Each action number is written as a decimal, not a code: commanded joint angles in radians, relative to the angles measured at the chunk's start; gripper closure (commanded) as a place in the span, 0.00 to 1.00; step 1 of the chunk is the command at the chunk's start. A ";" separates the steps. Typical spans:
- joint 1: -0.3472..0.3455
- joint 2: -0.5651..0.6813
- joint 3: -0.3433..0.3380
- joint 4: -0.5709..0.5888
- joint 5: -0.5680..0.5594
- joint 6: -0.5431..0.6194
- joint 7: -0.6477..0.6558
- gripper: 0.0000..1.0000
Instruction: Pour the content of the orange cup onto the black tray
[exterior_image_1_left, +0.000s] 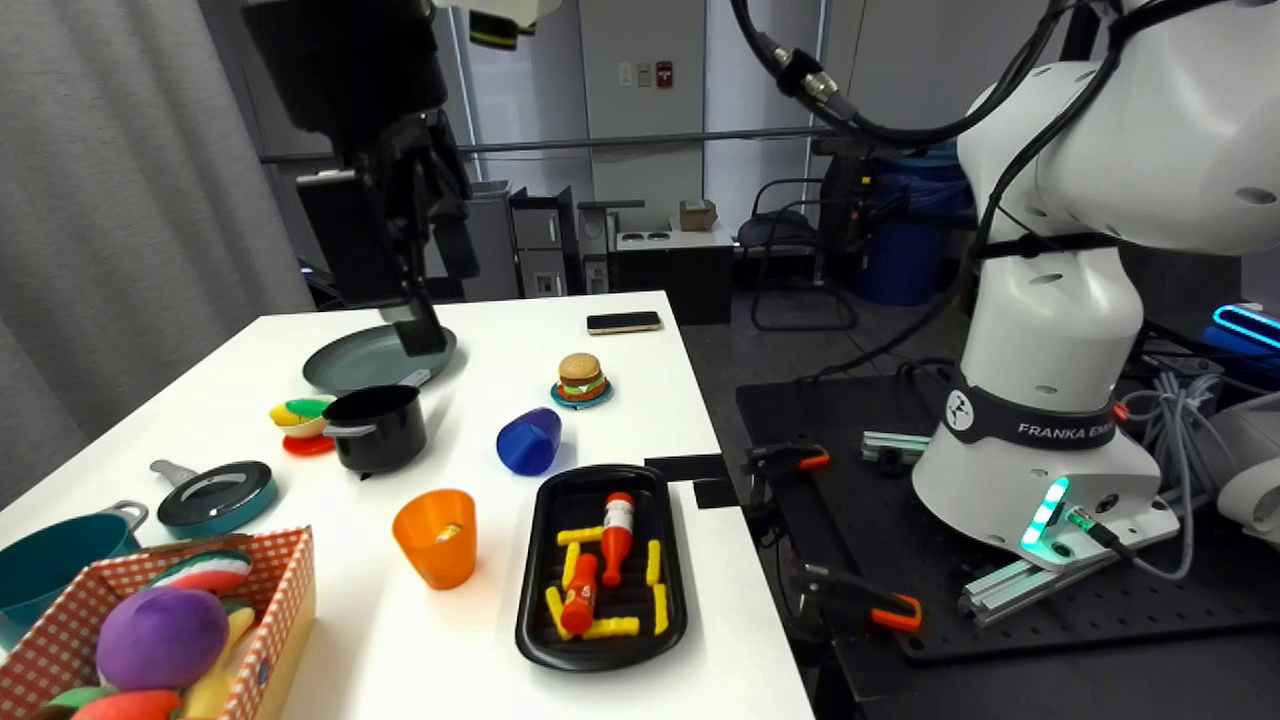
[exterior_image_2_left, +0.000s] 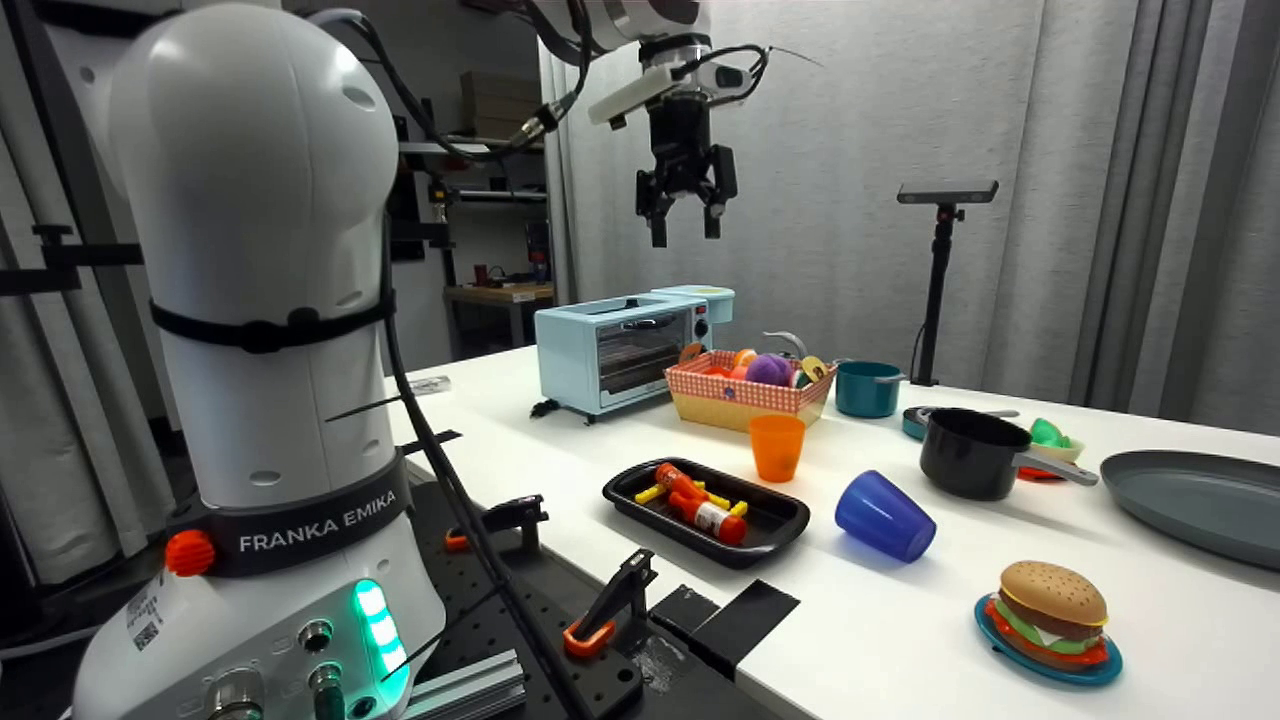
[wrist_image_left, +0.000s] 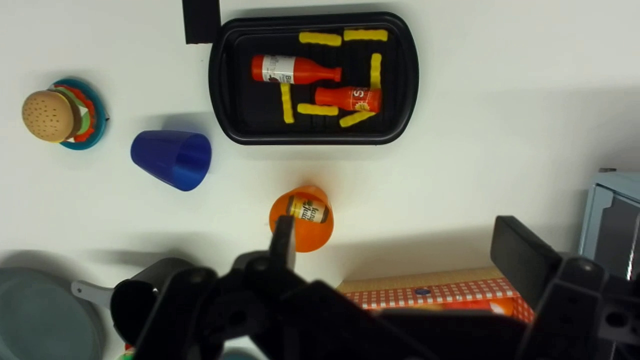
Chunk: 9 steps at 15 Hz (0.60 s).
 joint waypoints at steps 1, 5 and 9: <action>0.020 0.049 -0.029 -0.015 0.045 0.088 -0.018 0.00; 0.019 0.112 -0.038 -0.019 0.072 0.175 -0.023 0.00; 0.022 0.158 -0.043 -0.017 0.106 0.229 -0.049 0.00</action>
